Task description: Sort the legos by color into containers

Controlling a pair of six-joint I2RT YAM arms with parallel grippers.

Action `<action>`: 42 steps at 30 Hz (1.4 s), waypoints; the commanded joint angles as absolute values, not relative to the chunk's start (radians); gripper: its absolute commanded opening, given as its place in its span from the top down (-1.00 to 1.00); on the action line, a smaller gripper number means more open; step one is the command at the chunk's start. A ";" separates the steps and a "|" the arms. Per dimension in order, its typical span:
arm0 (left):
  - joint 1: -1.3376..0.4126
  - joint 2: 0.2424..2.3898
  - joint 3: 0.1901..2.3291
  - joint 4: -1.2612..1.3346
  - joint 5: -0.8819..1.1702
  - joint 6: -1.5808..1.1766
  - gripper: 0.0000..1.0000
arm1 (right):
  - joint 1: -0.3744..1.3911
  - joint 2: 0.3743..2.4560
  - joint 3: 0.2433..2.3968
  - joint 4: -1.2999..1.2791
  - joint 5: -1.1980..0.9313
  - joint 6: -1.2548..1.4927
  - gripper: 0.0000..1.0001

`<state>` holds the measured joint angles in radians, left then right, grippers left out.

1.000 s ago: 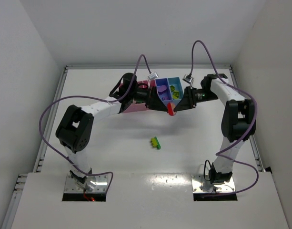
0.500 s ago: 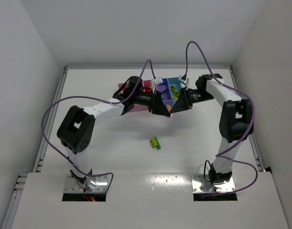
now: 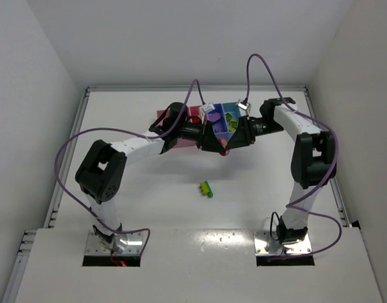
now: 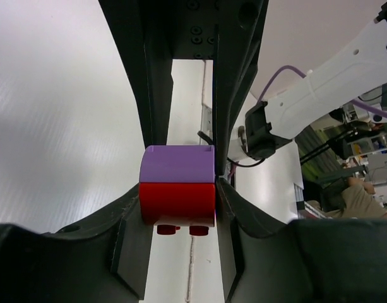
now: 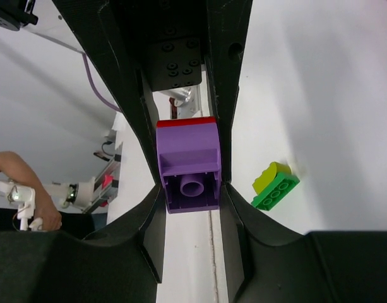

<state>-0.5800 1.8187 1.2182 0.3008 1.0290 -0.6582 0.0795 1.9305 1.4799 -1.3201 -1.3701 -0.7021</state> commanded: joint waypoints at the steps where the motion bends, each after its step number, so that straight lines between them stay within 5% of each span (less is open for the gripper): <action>1: -0.549 1.763 1.169 0.299 1.064 -0.606 0.59 | 0.005 1.917 1.520 -1.402 -1.428 -0.698 0.97; 9: -0.531 1.706 1.108 0.265 1.054 -0.574 0.90 | -0.113 1.927 1.529 -1.402 -1.437 -0.698 0.97; 23: -0.463 1.588 1.224 -0.033 0.749 -0.316 0.90 | -0.069 1.960 1.696 -1.280 -1.258 -0.540 0.97; 29: -0.482 1.557 1.258 -0.146 0.661 -0.247 0.90 | -0.060 1.850 1.653 -0.697 -0.881 0.163 1.00; 42: -0.505 1.513 1.236 -0.209 0.327 -0.261 0.86 | 0.179 1.966 1.758 -0.637 -0.361 0.215 1.00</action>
